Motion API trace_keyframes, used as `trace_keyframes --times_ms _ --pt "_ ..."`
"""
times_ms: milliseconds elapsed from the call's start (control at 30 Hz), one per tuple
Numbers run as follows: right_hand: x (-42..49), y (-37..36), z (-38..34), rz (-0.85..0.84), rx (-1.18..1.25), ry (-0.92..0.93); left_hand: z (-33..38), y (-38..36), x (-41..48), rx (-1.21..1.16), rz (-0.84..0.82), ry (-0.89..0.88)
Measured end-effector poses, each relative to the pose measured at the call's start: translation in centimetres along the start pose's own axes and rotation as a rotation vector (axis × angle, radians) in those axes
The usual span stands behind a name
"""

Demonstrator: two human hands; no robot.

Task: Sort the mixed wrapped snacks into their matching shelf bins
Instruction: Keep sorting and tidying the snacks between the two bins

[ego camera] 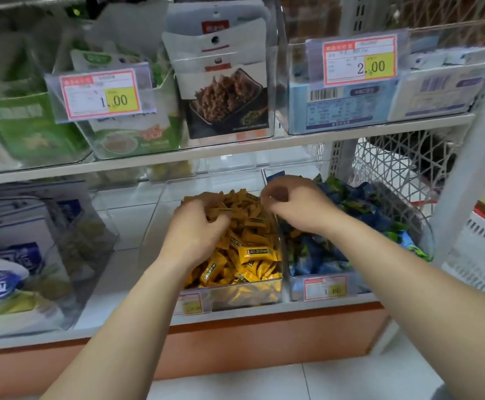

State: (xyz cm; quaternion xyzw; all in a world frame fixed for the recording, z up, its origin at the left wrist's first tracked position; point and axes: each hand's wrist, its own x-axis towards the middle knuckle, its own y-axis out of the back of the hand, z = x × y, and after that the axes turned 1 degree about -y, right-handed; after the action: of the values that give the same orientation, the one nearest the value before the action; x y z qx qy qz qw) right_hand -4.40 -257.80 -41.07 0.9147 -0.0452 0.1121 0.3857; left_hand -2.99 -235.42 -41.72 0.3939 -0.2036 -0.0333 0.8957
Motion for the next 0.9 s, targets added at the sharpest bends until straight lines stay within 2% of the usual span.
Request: trace_keyframes --times_ms 133,267,333,467,567,800,900 --pt "-2.5 2.7 4.2 0.017 0.03 -0.099 3.2 -3.1 -0.9 -0.055 -0.117 -0.142" --pt "-4.3 2.0 6.3 -0.259 -0.098 -0.063 4.1 -6.2 -1.2 -0.015 -0.288 -0.11" --pt "-4.5 1.0 6.4 -0.399 -0.21 -0.032 4.0 -6.9 -1.1 -0.024 -0.297 -0.081" --pt "-3.9 -0.5 5.9 -0.524 -0.569 0.028 3.4 -7.3 -0.7 -0.082 -0.276 -0.048" --pt "-3.5 -1.0 5.7 -0.598 -0.646 0.007 3.0 -7.3 -0.4 -0.098 -0.293 -0.032" --pt "-3.9 1.2 5.4 -0.419 -0.384 0.062 2.8 -7.0 -0.1 -0.135 -0.338 -0.019" --pt "-3.7 3.8 6.0 -0.239 -0.221 0.04 2.6 -6.8 0.0 -0.158 -0.364 -0.012"
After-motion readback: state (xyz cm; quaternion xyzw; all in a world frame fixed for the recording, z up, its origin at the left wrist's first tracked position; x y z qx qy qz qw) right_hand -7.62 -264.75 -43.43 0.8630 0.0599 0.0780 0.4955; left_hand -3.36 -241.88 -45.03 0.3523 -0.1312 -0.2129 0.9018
